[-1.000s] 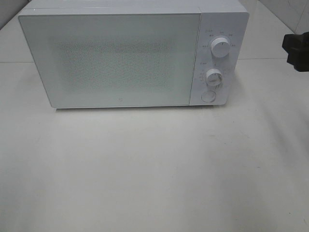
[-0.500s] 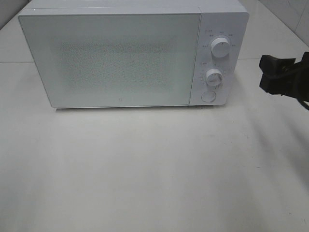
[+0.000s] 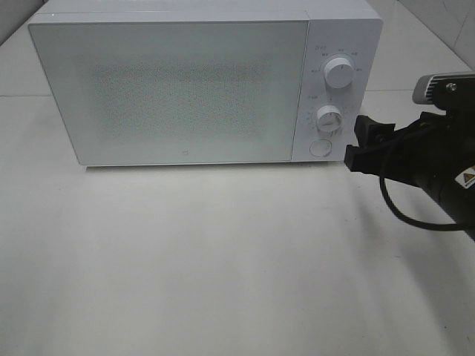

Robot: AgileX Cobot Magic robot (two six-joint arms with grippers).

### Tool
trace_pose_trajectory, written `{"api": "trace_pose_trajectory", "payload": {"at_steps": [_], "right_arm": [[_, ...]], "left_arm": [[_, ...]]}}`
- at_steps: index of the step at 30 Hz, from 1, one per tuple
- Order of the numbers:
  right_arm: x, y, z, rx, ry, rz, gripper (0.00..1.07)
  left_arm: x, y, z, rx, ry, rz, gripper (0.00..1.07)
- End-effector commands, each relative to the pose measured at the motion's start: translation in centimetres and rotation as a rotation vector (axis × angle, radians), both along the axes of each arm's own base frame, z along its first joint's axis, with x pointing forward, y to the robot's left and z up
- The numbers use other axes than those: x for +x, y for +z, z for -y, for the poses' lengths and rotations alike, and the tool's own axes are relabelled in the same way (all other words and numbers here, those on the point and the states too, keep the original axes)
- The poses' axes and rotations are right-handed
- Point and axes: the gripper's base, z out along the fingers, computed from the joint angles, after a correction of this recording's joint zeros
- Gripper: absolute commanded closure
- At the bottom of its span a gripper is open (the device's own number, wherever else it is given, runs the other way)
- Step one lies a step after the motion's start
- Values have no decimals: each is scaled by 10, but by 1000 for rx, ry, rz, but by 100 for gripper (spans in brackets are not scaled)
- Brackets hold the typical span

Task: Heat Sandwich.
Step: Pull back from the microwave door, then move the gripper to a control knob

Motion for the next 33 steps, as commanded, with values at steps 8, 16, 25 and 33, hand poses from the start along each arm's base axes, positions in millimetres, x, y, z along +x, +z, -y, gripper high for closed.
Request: {"api": "trace_pose_trajectory", "payload": {"at_steps": [8, 16, 25, 33], "right_arm": [[-10, -15, -21, -27, -27, 6, 31], [-16, -19, -29, -29, -14, -8, 31], [-17, -19, -29, -29, -10, -7, 31], [-17, -19, -29, -20, -15, -9, 31]], "left_arm": [[-4, 0, 0, -4, 5, 22, 3], [-4, 0, 0, -4, 5, 22, 3], [-4, 0, 0, -4, 5, 22, 3], [-4, 0, 0, -4, 5, 22, 3]]}}
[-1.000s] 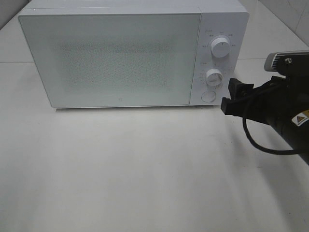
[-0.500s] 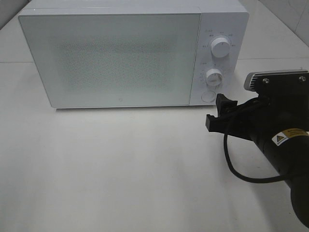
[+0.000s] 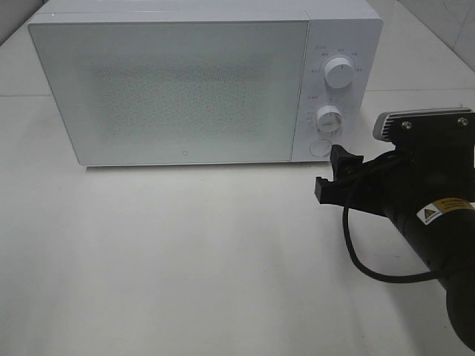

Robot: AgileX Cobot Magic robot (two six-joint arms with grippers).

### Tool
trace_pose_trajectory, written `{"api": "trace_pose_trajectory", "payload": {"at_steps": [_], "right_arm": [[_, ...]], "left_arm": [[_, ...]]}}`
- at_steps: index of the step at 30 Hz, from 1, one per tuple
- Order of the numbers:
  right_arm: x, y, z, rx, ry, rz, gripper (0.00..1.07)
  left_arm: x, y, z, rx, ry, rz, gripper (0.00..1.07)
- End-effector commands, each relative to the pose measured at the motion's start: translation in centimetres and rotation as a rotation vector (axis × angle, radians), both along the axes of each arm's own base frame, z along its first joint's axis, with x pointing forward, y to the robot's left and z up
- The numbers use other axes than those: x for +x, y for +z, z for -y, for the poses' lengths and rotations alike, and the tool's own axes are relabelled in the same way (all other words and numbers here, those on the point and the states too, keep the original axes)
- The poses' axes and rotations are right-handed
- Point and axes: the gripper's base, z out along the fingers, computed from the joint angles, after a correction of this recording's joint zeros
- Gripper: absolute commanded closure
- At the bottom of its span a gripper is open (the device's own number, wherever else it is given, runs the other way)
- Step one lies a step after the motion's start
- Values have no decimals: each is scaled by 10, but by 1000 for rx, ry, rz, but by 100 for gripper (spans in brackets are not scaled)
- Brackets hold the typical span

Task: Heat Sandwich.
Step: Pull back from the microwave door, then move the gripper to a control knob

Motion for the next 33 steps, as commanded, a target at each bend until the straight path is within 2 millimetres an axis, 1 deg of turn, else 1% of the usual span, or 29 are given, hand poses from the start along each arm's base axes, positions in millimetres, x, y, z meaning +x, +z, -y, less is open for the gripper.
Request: {"api": "trace_pose_trajectory", "payload": {"at_steps": [1, 4, 8, 10, 13, 14, 15, 17, 18, 19, 21, 26, 27, 30, 33], "right_arm": [[1, 2, 0, 7, -8, 20, 31], [4, 3, -3, 12, -8, 25, 31], [11, -2, -10, -1, -10, 23, 31], [18, -6, -15, -8, -17, 32, 31], [30, -9, -15, -6, -46, 24, 31], [30, -9, -15, -6, -46, 24, 31], [39, -11, -14, -4, -60, 13, 30], [48, -13, -15, -5, -54, 3, 28], [48, -13, -15, -5, -54, 3, 28], [54, -13, -17, -4, -48, 3, 25], [60, -13, -19, -1, -51, 17, 23], [74, -19, -23, -4, -56, 18, 24], [80, -20, -21, -3, -71, 21, 24], [86, -22, -21, 0, -73, 19, 25], [98, -21, -20, 6, -72, 27, 25]], "left_arm": [[-4, 0, 0, -4, 5, 22, 3], [-4, 0, 0, -4, 5, 22, 3], [-4, 0, 0, -4, 5, 22, 3], [-4, 0, 0, -4, 5, 22, 3], [-4, 0, 0, -4, 5, 22, 3], [-4, 0, 0, -4, 5, 22, 3], [-4, 0, 0, -4, 5, 22, 3], [-4, 0, 0, -4, 5, 22, 3], [-4, 0, 0, -4, 5, 22, 3], [-4, 0, 0, -4, 5, 22, 3], [-4, 0, 0, -4, 5, 22, 3], [-4, 0, 0, -4, 5, 22, 3], [-4, 0, 0, -4, 5, 22, 3], [-4, 0, 0, -4, 5, 22, 3], [-4, 0, 0, -4, 5, 22, 3]]}}
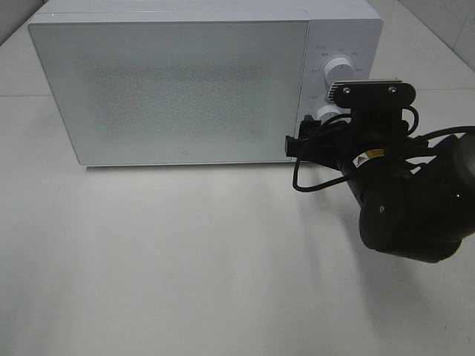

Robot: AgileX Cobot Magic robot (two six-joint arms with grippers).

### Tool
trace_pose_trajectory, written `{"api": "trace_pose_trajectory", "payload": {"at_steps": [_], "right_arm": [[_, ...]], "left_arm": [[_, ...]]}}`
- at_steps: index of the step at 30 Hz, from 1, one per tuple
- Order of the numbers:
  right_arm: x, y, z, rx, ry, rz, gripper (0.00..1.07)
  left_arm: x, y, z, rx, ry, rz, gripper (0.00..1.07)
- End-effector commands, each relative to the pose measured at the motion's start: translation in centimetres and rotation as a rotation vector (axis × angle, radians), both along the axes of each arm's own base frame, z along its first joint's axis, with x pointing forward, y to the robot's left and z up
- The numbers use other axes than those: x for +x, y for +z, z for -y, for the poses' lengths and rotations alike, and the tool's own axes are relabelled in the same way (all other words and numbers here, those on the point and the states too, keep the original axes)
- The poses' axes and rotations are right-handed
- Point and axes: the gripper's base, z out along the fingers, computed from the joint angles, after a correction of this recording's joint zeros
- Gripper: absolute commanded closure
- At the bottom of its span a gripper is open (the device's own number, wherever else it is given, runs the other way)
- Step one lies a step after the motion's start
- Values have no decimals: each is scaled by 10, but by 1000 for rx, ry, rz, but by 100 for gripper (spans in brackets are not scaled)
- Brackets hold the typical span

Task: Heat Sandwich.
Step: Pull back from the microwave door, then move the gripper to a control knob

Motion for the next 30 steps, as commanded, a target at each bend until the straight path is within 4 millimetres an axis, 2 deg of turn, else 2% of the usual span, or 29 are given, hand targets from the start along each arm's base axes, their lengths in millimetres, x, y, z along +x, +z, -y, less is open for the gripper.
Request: {"api": "trace_pose_trajectory", "payload": {"at_steps": [1, 5, 13, 30], "right_arm": [[9, 2, -1, 5, 13, 12, 25], [23, -4, -1, 20, 14, 0, 26], [37, -10, 0, 39, 10, -6, 28], [31, -13, -4, 35, 3, -19, 31]], "left_arm": [[-4, 0, 0, -4, 5, 22, 3], [-4, 0, 0, -4, 5, 22, 3], [-4, 0, 0, -4, 5, 22, 3], [-4, 0, 0, -4, 5, 22, 3]]}}
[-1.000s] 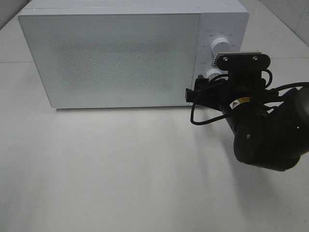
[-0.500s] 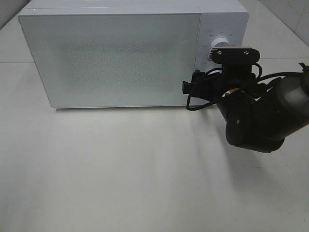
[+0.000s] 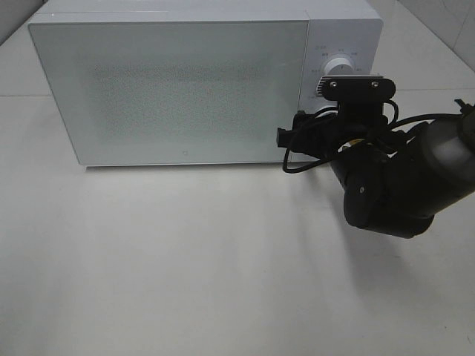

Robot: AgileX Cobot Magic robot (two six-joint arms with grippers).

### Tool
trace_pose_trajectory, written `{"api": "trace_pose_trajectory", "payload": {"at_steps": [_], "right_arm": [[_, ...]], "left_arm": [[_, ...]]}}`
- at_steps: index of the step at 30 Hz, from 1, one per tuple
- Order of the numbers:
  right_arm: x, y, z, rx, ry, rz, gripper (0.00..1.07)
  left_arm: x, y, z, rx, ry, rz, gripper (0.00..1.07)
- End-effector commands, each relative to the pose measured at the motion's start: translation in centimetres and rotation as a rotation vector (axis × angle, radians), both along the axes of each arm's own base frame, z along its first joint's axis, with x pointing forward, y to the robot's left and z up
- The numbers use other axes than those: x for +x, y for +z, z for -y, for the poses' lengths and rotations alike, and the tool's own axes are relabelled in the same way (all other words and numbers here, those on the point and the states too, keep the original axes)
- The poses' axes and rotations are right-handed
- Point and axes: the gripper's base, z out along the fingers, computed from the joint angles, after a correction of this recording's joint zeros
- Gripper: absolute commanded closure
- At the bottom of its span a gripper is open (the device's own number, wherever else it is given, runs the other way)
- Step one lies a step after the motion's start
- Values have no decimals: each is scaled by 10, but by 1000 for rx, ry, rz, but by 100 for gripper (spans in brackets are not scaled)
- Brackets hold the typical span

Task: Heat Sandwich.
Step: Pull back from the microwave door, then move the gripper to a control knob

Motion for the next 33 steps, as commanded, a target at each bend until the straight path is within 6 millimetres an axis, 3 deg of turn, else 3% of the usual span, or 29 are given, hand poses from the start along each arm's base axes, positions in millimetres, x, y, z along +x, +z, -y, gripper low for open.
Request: {"api": "trace_pose_trajectory", "payload": {"at_steps": [1, 6, 10, 14, 15, 16, 18, 33], "right_arm": [[-1, 1, 0, 0, -7, 2, 31], [-1, 1, 1, -1, -11, 10, 32], [-1, 1, 1, -3, -12, 9, 43], [-1, 1, 1, -3, -17, 8, 73], [-1, 1, 1, -3, -17, 8, 73], [-1, 1, 1, -11, -15, 8, 84], [-1, 1, 1, -13, -14, 8, 92], [-1, 2, 1, -10, -16, 16, 93]], "left_arm": [[-4, 0, 0, -4, 5, 22, 3], [-4, 0, 0, -4, 5, 22, 3], [-4, 0, 0, -4, 5, 22, 3], [-4, 0, 0, -4, 5, 22, 3], [-4, 0, 0, -4, 5, 22, 3], [-4, 0, 0, -4, 5, 22, 3], [-4, 0, 0, -4, 5, 22, 3], [-4, 0, 0, -4, 5, 22, 3]]}}
